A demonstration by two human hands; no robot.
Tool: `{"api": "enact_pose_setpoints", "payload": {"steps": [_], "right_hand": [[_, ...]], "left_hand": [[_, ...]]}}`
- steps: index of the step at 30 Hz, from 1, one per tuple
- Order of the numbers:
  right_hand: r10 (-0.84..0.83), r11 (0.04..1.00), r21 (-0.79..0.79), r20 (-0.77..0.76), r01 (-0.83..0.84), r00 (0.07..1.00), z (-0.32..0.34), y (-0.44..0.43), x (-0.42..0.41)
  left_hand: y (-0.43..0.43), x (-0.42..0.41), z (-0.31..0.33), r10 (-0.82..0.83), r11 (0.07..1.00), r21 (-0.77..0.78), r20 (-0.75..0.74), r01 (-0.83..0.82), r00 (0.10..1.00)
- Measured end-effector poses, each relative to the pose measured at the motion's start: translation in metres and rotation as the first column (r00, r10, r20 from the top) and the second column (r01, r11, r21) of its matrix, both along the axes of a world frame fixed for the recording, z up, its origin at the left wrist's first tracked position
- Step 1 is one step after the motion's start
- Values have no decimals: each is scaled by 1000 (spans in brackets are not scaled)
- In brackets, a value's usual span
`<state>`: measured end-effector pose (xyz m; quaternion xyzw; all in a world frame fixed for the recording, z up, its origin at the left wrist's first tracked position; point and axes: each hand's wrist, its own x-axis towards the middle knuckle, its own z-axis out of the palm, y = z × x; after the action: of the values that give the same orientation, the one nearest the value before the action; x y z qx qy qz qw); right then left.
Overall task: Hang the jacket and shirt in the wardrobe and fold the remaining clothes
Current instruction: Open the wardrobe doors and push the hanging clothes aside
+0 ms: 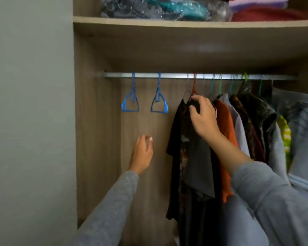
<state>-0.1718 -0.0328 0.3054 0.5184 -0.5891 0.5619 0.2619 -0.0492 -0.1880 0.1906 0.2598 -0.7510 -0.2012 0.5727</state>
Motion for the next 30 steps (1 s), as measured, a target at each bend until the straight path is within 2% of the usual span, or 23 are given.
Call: {"api": "enact_pose_setpoints", "payload": {"steps": [2,5,8,10,13,16,20,23,25,30], "right_hand": [[24,1000,-9,-6,-24,1000,21,-22,3],[58,997,60,-10,-58,998,49,-58,3],[40,982,184,44,-47,998,64,-85,-1],[26,961,272,91,-50,996,74,-104,-6],[5,925,375,136,-56,991,86,-131,-15],[-8,895,440,191,-78,982,98,-151,-19],[28,889,439,234,-131,972,105,-175,-26],[63,887,429,257,-173,964,103,-187,-30],[83,896,407,241,-178,967,99,-191,-32],[162,941,260,217,-217,963,92,-190,-36]], "left_hand": [[-23,-5,8,-88,983,156,-82,100,993],[-48,-18,25,-213,897,347,-203,273,956],[-58,-34,46,-268,740,509,-377,440,887],[-65,-48,62,-284,659,545,-459,519,842],[-78,-68,82,-318,619,544,-486,566,814],[-91,-83,95,-368,564,506,-553,652,747],[-103,-94,113,-390,483,433,-672,761,630],[-111,-101,124,-382,457,411,-710,789,591],[-116,-105,126,-381,462,412,-708,785,595],[-119,-108,134,-381,548,360,-696,755,609]]}}
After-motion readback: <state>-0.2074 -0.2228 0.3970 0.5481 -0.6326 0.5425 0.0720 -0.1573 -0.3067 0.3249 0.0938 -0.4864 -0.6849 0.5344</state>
